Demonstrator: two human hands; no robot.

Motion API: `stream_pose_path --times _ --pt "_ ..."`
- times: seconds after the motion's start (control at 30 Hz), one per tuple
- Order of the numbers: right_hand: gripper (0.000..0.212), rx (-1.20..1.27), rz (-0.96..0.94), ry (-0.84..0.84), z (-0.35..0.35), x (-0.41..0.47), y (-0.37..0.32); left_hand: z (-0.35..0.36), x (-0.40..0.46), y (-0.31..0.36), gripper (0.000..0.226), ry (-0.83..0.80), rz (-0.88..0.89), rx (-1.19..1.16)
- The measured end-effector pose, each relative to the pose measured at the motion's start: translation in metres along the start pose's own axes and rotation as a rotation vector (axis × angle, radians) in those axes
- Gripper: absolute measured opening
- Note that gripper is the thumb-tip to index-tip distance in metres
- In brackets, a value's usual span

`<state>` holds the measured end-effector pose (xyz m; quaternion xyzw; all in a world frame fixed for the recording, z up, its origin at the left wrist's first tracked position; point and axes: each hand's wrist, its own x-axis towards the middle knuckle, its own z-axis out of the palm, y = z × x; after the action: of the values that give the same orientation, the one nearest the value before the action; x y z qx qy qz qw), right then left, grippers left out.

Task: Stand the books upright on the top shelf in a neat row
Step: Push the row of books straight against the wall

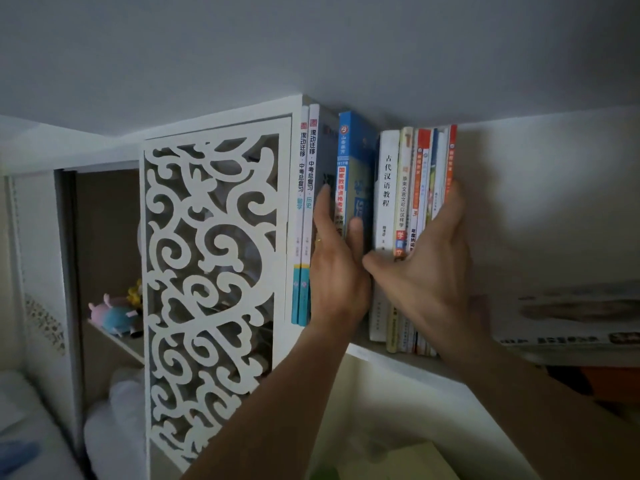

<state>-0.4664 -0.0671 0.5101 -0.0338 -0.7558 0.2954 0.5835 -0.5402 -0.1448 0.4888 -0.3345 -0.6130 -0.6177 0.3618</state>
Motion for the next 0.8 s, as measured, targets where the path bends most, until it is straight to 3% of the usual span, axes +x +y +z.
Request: stream_pose_path --times 0.1,0.17,0.27,0.4,0.6,0.7,0.8 --pt "0.117 0.008 -0.079 -0.113 0.001 0.002 0.005 -0.01 -0.014 -0.005 0.062 -0.028 0.177 0.16" --pt "0.114 0.062 -0.113 -0.166 0.008 0.001 0.009 -0.019 -0.017 -0.014 0.06 0.058 0.321 0.469" --pt "0.094 0.089 -0.116 -0.091 0.029 -0.003 0.014 -0.023 -0.008 -0.034 0.06 0.107 0.336 0.543" --pt "0.079 -0.092 -0.088 0.081 0.055 -0.005 0.007 -0.014 -0.001 -0.065 0.052 0.108 0.632 0.595" --pt "0.078 -0.112 -0.045 0.162 0.073 -0.003 0.0 -0.035 0.007 -0.053 0.061 0.075 0.426 0.689" --pt "0.072 -0.013 0.016 0.1 0.061 -0.008 0.003 -0.04 -0.011 -0.047 0.058 -0.011 0.544 0.628" --pt "0.079 0.087 0.114 -0.001 0.046 -0.005 0.011 -0.042 -0.027 -0.053 0.058 -0.108 0.634 0.678"
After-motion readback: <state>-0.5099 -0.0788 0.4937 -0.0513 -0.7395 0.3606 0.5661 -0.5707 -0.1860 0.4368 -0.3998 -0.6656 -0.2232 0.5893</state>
